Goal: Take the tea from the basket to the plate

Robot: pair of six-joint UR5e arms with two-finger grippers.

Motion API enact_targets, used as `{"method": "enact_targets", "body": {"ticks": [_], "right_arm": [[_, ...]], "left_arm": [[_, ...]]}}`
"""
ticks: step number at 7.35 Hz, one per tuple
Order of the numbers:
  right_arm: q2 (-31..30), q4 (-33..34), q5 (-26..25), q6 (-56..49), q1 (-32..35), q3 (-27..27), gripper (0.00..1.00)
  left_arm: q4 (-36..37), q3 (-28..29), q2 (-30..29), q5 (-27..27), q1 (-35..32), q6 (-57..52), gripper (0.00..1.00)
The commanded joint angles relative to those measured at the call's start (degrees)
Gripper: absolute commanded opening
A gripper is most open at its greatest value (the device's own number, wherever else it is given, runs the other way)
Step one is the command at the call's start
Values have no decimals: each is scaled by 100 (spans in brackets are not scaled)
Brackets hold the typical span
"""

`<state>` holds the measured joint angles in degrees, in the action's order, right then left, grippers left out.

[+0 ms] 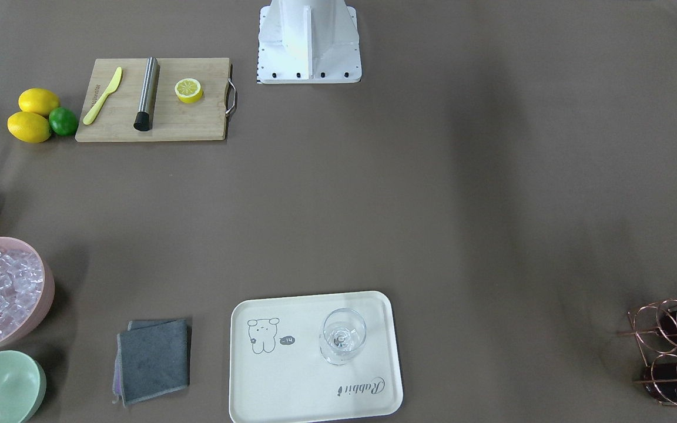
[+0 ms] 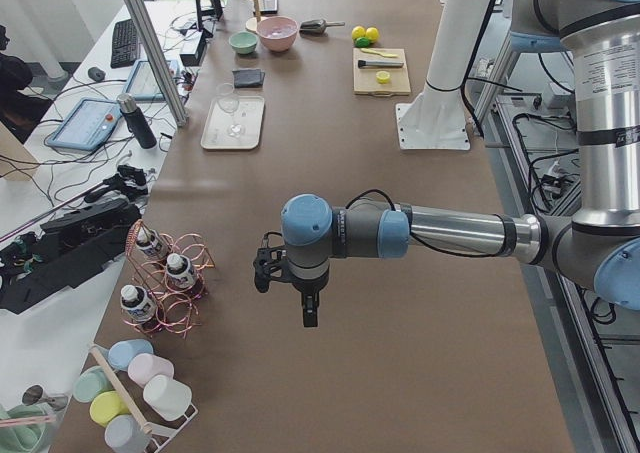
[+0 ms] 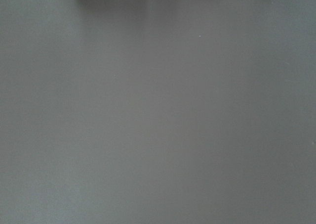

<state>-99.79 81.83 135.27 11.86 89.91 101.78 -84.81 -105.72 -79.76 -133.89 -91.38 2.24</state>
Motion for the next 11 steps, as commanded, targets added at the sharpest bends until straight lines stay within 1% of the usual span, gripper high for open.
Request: {"method": "enact_targets", "body": {"ticks": [1, 2, 3, 4, 5, 6, 7, 8, 9, 10, 11], "right_arm": [[3, -1, -9, -8, 17, 17, 100], [20, -1, -87, -8, 0, 35, 100], [21, -10, -97, -8, 0, 35, 100], [21, -10, -97, -8, 17, 52, 100], [12, -10, -106, -8, 26, 140, 100], [12, -10, -106, -8, 26, 149, 100], [12, -10, -106, -8, 26, 158, 100], [21, -10, -106, -8, 26, 158, 100], [21, -10, -80, 1, 26, 184, 100], [12, -1, 16, 1, 18, 237, 100], [203, -1, 61, -52, -9, 228, 100]], "left_arm": [[9, -10, -4, -6, -29, 22, 98], [9, 16, -48, -6, -38, 57, 98], [0, 34, -57, -15, -38, 414, 98], [-17, 26, -127, -41, -47, 904, 98], [-18, 86, -328, -215, -73, 1727, 98], [-44, 374, -826, -226, -221, 2814, 98], [-53, 838, -1605, -226, -231, 3826, 98], [-61, 1034, -2109, -234, -283, 4706, 98], [-410, 1115, -2314, -217, -284, 5750, 98], [-1222, 1742, -2673, -173, -267, 7266, 98], [-2057, 2383, -2911, -164, -249, 8352, 98]]}}
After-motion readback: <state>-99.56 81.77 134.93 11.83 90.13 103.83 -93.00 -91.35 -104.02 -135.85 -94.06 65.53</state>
